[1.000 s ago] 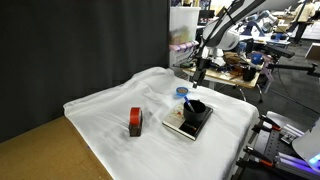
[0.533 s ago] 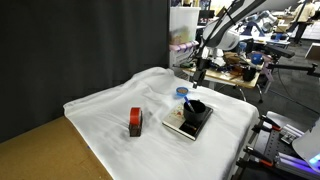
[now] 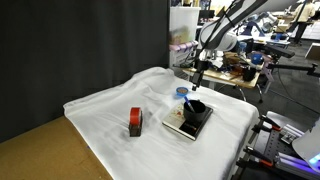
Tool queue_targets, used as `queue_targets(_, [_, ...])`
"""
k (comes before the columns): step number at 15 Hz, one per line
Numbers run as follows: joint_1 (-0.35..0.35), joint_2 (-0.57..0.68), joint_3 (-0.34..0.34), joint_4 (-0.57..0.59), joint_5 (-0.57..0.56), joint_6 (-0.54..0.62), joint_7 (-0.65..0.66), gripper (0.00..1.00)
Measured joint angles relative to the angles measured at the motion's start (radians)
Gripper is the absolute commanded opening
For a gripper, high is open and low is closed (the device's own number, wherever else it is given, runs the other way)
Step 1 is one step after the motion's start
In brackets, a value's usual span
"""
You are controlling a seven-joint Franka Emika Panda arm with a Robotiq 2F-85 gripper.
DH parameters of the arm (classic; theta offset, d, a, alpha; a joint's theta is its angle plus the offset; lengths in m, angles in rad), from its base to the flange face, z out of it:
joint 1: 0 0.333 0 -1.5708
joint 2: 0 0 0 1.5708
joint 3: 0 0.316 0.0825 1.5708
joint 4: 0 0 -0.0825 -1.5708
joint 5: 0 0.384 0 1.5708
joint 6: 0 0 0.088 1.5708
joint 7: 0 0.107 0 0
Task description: Move the marker from the cup to the table
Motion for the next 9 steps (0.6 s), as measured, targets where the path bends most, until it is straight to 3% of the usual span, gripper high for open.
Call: queue_targets(9, [0.034, 0.036, 0.027, 0.057, -0.06, -0.012, 0.0, 1.0])
